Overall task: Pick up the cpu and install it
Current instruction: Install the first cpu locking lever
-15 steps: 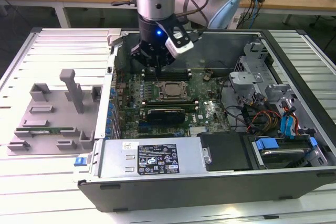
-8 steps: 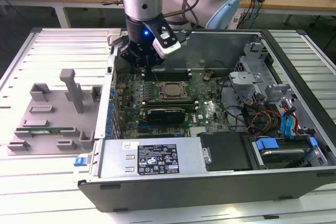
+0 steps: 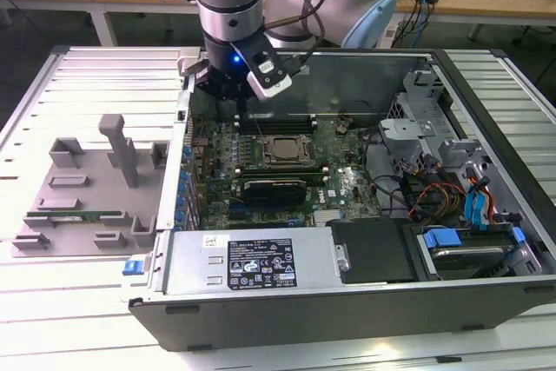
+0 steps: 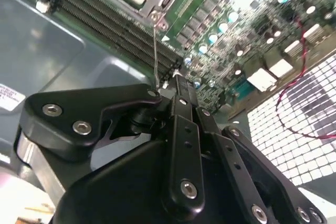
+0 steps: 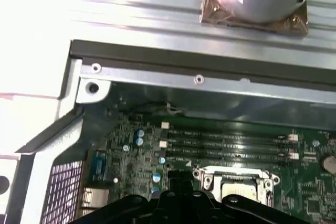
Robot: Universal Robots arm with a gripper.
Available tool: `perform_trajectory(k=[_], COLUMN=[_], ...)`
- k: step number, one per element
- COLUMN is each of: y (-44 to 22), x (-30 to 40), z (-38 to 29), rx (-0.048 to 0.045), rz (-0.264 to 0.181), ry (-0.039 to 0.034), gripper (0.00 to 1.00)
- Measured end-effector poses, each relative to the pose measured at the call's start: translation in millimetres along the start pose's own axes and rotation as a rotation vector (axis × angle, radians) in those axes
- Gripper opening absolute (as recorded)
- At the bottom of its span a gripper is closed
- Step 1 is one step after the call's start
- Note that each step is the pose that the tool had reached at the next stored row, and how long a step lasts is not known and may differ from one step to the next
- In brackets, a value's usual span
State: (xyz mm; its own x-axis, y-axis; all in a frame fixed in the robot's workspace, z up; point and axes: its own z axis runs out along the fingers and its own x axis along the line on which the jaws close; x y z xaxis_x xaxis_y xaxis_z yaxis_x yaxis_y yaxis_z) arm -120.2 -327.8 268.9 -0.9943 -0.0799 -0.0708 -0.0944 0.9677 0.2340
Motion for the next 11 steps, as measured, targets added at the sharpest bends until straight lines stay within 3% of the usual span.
perform_trajectory(k=[1,7,9,11], y=[-0.4,-3.5,-3.7,-4.1], x=[0.7,0.3,-0.6,-3.3], z=[1.5,12.6,13.4,13.8], rx=[-0.0083,-0.0182,-0.0338,-0.039], rz=[0.0,0.001,0.002,0.002], ry=[-0.0012,-0.0019,-0.0035,-0.0039], gripper=[0.11,0.11,0.11,0.11])
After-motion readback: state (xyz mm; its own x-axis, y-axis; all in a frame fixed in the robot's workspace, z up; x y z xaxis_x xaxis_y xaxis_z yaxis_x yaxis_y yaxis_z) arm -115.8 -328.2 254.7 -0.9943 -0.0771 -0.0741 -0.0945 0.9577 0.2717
